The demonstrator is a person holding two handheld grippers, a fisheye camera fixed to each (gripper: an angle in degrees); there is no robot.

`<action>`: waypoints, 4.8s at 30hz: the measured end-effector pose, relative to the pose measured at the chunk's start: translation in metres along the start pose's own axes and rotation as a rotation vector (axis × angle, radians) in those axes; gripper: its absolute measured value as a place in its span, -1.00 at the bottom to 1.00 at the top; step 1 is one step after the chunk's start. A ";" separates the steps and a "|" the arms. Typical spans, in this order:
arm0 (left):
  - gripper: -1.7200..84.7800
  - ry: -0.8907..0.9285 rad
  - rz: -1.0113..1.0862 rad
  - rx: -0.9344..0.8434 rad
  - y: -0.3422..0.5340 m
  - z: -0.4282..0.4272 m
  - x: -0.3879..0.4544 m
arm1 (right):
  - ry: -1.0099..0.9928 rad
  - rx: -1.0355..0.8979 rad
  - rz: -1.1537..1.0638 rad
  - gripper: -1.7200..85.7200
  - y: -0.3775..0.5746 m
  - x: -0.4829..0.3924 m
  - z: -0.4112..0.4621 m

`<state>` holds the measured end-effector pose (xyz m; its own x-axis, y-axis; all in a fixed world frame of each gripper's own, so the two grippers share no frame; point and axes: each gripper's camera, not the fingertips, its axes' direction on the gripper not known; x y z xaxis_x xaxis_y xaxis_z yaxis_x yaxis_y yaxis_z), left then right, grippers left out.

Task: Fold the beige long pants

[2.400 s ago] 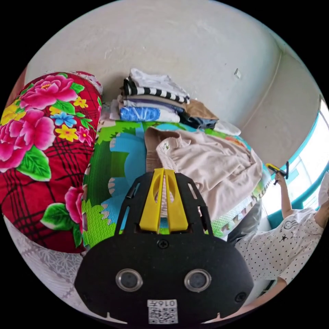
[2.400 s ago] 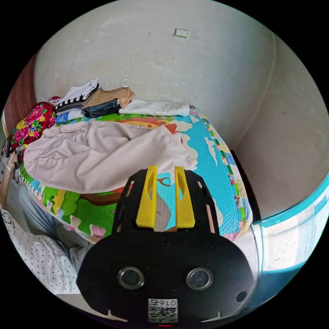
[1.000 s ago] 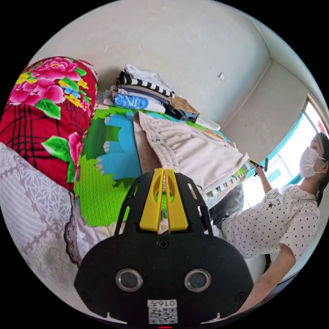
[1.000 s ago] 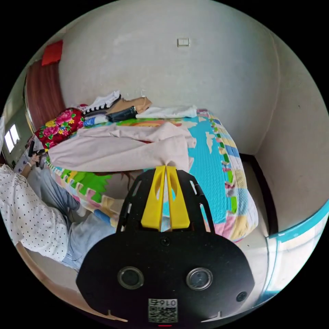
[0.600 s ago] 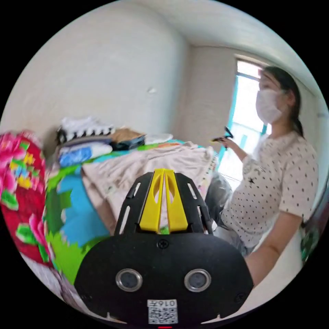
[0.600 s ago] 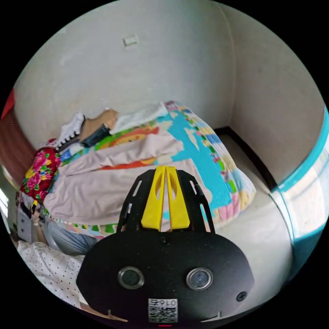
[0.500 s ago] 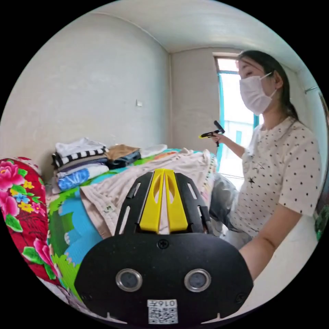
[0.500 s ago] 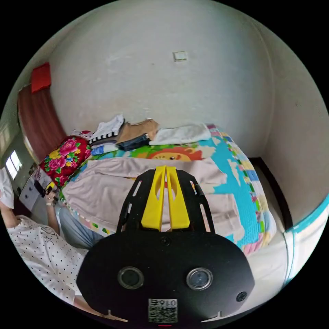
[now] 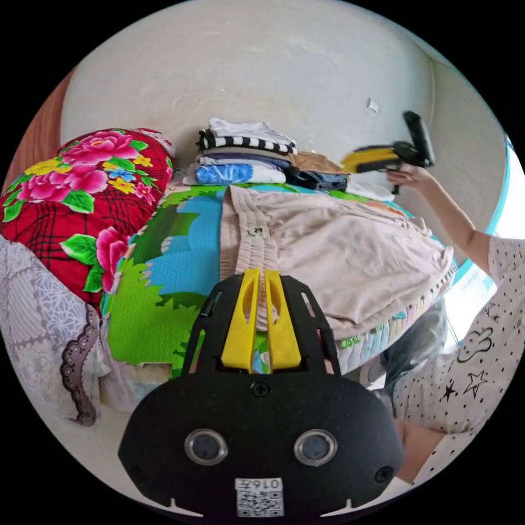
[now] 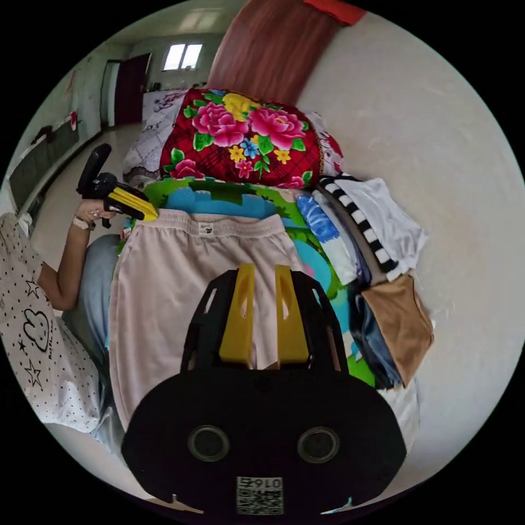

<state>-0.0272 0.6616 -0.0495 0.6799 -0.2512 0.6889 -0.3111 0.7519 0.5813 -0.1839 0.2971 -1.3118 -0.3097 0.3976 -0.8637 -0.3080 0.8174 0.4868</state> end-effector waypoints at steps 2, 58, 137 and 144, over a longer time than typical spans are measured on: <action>-0.94 0.077 0.015 -0.002 0.004 0.002 -0.009 | -0.006 -0.013 -0.068 -0.80 -0.069 -0.001 0.044; -0.98 -0.365 -0.237 0.088 0.043 0.000 0.004 | 0.176 -0.291 0.318 -0.95 -0.664 0.164 0.409; -0.97 0.585 0.432 -0.088 -0.226 0.188 0.536 | 0.638 -0.063 1.349 -0.95 0.835 -0.361 -0.333; -0.94 0.733 0.694 -0.180 -0.256 0.227 0.726 | 0.876 0.114 1.357 -0.95 0.912 -0.402 -0.420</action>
<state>0.3955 0.1480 0.4001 0.6455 0.6629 0.3793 -0.7271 0.6853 0.0399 -0.7183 0.7080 -0.4658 -0.6874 0.5003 0.5265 0.6578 0.1216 0.7433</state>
